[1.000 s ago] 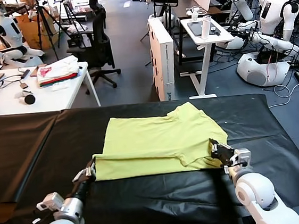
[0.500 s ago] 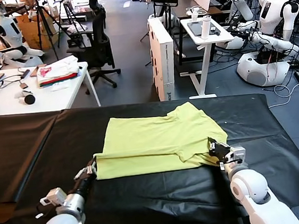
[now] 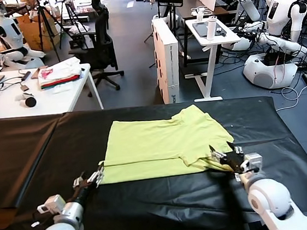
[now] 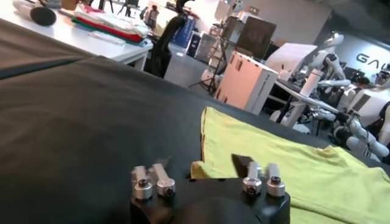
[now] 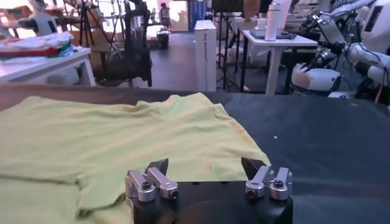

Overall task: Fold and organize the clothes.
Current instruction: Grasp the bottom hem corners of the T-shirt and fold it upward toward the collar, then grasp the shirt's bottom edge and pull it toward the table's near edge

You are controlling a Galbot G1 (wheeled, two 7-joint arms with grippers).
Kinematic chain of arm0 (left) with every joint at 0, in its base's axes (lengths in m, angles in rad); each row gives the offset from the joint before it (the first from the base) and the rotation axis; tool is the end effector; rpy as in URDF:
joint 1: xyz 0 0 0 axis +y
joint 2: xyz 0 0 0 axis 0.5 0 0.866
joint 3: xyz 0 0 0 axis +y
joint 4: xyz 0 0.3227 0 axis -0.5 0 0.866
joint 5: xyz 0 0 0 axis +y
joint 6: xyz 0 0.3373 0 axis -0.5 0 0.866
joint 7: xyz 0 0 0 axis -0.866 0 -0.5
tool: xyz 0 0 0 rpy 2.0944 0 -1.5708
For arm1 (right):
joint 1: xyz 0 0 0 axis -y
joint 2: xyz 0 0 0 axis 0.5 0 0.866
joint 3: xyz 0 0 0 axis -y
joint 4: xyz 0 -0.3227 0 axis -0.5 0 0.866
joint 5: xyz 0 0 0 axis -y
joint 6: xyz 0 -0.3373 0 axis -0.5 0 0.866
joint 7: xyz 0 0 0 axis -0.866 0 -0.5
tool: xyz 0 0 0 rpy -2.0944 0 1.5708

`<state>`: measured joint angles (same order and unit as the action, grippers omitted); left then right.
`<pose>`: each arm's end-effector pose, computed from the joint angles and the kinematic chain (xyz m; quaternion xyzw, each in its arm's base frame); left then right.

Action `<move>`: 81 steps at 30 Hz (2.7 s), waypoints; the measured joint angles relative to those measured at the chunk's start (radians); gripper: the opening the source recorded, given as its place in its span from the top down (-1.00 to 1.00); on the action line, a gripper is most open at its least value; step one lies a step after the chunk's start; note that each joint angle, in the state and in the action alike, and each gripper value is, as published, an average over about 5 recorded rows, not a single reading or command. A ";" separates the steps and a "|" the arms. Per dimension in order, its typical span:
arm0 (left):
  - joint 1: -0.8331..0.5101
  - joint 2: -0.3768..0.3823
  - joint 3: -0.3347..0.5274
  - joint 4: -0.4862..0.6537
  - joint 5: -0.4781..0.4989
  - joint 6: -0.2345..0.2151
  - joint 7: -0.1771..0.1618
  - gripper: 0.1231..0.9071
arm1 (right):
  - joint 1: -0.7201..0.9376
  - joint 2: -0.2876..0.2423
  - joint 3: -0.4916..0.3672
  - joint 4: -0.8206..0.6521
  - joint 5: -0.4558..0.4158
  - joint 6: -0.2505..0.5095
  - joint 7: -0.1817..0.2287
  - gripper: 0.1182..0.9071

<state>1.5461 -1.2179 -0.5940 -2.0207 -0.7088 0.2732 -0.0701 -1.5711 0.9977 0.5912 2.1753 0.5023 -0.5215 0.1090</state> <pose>0.1906 0.0809 -0.2835 -0.0302 -0.9701 0.1671 0.1733 0.1898 -0.0868 -0.2250 0.0721 -0.9671 0.0567 0.2374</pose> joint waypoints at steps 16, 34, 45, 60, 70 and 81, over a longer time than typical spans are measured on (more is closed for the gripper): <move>0.036 -0.015 0.022 0.000 0.025 0.004 0.001 -0.74 | -0.018 -0.017 0.004 -0.052 0.008 0.006 -0.018 -0.44; 0.056 -0.011 0.018 0.004 0.043 -0.008 0.007 0.94 | -0.044 -0.054 0.030 -0.022 0.131 -0.065 0.059 0.95; 0.132 0.027 -0.025 -0.051 0.104 -0.014 0.002 0.94 | -0.138 -0.074 0.082 0.080 0.227 -0.127 0.089 0.95; 0.340 0.058 -0.096 -0.131 0.152 -0.048 0.000 0.94 | -0.220 -0.077 0.086 0.144 0.243 -0.154 0.086 0.89; 0.361 0.065 -0.132 -0.158 0.150 0.000 -0.029 0.11 | -0.262 -0.094 0.114 0.200 0.224 -0.211 0.055 -0.60; 0.354 0.091 -0.221 -0.179 0.127 0.195 -0.076 -0.99 | -0.121 -0.136 0.116 0.228 0.347 -0.215 0.097 -1.00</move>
<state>1.8999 -1.1268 -0.8150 -2.1996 -0.5821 0.4679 -0.1465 -1.6920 0.8622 0.7071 2.4032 0.8494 -0.7364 0.2058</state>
